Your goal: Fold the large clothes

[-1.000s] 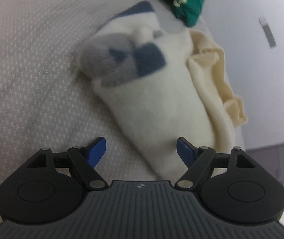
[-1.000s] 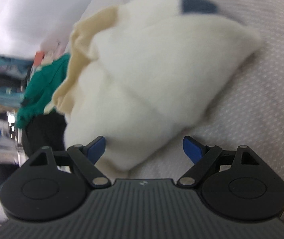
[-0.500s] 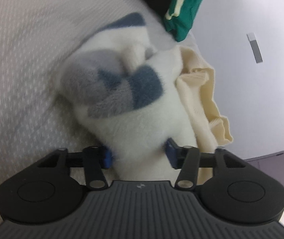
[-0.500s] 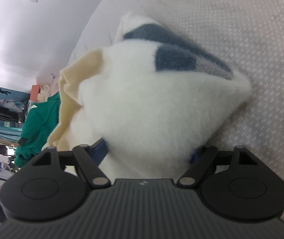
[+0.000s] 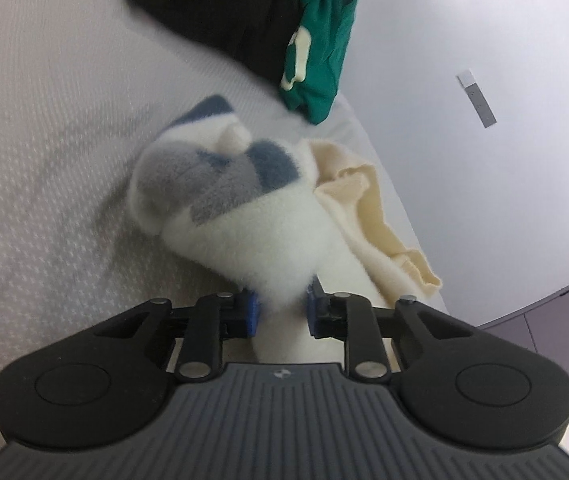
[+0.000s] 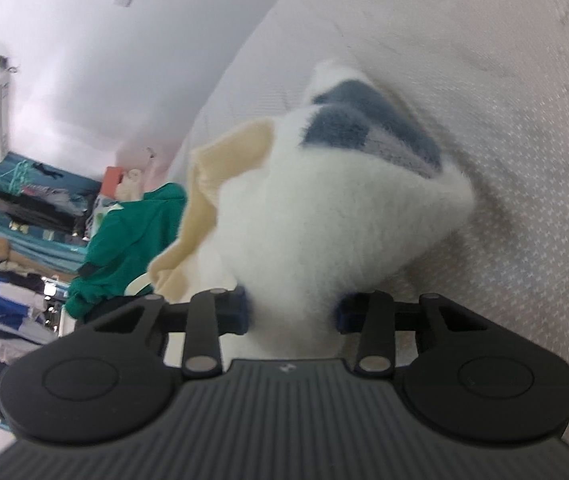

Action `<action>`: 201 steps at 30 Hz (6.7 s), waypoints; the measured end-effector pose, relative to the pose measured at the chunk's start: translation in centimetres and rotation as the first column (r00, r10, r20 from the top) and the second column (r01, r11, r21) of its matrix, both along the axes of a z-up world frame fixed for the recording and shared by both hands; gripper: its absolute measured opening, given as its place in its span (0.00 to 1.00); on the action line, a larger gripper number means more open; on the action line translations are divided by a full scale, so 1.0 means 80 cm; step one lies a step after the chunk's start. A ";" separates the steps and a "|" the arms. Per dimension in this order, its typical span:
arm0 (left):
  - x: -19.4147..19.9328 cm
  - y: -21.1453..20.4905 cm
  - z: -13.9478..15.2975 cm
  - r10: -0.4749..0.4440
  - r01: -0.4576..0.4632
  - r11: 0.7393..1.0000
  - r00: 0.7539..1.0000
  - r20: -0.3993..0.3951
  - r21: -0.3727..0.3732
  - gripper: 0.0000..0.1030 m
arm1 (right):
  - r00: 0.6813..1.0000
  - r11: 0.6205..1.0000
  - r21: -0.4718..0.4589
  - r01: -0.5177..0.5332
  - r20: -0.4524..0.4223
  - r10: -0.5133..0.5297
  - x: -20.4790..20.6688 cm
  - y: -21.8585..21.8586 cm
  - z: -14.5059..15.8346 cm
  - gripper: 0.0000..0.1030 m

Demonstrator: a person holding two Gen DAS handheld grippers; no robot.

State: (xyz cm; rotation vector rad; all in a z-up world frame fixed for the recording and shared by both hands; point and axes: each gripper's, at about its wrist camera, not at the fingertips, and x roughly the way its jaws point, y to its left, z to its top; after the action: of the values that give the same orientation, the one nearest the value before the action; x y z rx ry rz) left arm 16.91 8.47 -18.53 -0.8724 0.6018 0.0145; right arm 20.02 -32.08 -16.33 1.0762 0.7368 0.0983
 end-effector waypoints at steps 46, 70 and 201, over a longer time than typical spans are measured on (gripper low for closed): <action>-0.060 0.007 0.086 -0.018 0.018 1.000 1.000 -0.003 0.020 0.22 | 0.997 0.995 0.068 -0.075 -0.007 0.076 -0.046 -0.002 0.087 0.50; 0.147 0.014 0.024 -0.075 0.075 0.981 0.997 -0.002 0.181 0.26 | 1.000 0.994 0.102 -0.030 -0.004 0.031 0.126 0.014 0.016 0.46; 0.028 0.029 -0.049 0.063 -0.039 0.966 0.994 0.088 -0.255 0.49 | 0.982 0.980 0.174 0.097 0.144 -0.123 0.042 0.049 -0.032 0.53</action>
State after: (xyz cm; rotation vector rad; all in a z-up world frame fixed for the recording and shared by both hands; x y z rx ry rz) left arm 19.14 10.78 -22.44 -1.1303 0.4977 -0.0581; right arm 23.40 -28.14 -18.89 1.2521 0.5350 0.1484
